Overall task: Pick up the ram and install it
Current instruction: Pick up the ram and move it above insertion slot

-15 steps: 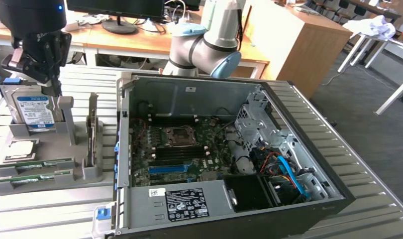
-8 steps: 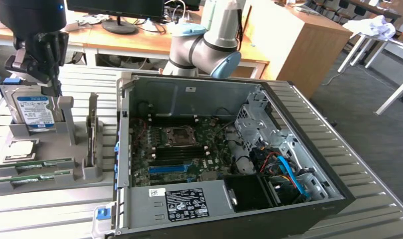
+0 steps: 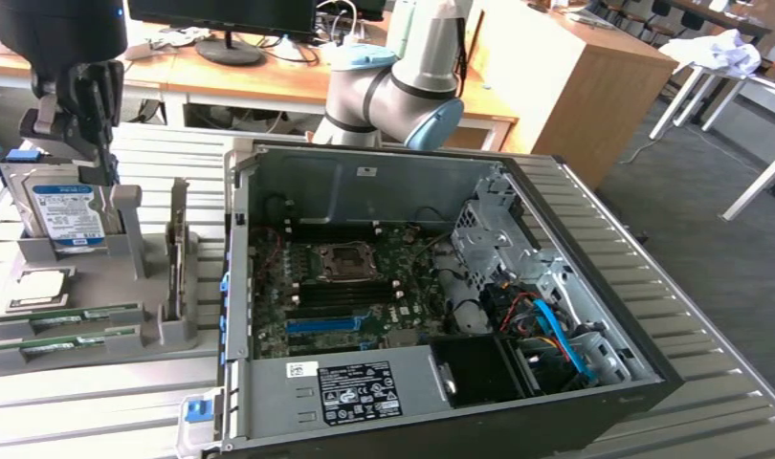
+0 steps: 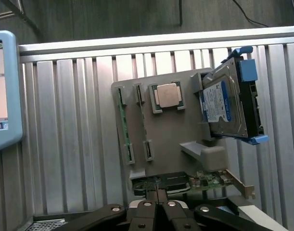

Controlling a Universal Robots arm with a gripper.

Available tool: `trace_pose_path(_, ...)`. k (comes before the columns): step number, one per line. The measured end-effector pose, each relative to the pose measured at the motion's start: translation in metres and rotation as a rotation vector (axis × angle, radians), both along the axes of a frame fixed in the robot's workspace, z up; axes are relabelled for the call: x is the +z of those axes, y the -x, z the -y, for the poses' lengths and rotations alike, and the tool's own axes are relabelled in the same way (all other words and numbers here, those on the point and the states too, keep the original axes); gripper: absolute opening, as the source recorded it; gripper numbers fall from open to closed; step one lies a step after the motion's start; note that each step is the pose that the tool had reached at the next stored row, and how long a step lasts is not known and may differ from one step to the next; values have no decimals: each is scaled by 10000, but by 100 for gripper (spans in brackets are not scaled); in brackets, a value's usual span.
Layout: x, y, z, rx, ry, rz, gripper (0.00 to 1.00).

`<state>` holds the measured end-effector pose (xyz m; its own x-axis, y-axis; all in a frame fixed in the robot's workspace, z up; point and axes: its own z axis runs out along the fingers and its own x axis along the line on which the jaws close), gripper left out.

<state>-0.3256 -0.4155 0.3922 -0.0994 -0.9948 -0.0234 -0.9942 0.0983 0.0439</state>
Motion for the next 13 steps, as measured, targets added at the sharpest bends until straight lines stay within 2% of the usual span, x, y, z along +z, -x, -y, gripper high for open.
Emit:
trace_pose_path(12, 0, 0, 0, 63, 0, 0, 11)
trace_pose_path(13, 0, 0, 0, 63, 0, 0, 16)
